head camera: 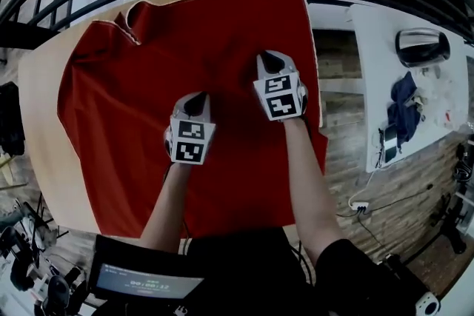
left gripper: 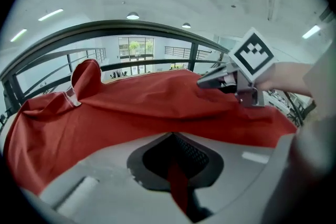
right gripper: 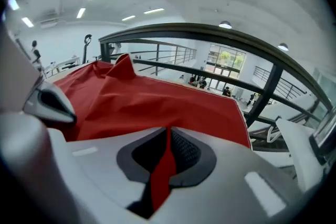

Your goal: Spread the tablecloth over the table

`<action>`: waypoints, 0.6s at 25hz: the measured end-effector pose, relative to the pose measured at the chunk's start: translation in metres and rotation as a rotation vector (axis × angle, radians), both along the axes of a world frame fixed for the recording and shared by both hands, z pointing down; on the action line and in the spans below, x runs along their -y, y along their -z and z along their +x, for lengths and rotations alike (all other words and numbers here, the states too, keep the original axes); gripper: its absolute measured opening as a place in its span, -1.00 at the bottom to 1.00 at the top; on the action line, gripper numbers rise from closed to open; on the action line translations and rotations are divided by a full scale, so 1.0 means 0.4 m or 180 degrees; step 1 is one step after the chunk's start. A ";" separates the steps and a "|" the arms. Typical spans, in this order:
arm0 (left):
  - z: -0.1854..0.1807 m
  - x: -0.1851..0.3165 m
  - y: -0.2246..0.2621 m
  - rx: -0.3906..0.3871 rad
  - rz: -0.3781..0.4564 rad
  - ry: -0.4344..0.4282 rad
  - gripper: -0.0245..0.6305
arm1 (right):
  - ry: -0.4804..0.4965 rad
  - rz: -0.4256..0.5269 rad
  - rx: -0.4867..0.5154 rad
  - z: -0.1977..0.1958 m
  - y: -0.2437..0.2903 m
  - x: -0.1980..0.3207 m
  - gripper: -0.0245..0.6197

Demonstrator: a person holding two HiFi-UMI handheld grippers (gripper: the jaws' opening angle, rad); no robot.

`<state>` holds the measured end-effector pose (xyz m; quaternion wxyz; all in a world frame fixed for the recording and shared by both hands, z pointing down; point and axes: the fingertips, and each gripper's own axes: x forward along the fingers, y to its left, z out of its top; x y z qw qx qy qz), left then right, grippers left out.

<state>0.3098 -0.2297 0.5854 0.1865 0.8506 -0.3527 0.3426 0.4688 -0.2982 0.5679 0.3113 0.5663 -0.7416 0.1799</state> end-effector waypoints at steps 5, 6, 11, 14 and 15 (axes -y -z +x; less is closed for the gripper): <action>0.005 0.014 -0.014 0.0083 -0.0025 -0.0019 -0.90 | -0.0343 0.0001 0.0113 0.071 -0.028 0.144 -0.51; 0.006 0.017 -0.014 0.0076 -0.0014 -0.0006 -0.89 | -0.0346 0.0002 0.0085 0.076 -0.030 0.158 -0.55; 0.007 0.014 -0.013 0.0089 -0.0009 -0.0007 -0.89 | -0.0504 0.0004 0.0088 0.129 -0.035 0.207 -0.56; 0.006 0.022 -0.015 0.0099 0.0009 -0.0011 -0.89 | -0.0675 0.0014 0.0070 0.223 -0.038 0.274 -0.56; 0.004 0.032 -0.015 0.0093 0.0012 -0.0005 -0.89 | -0.0697 -0.0012 0.0089 0.250 -0.037 0.294 -0.54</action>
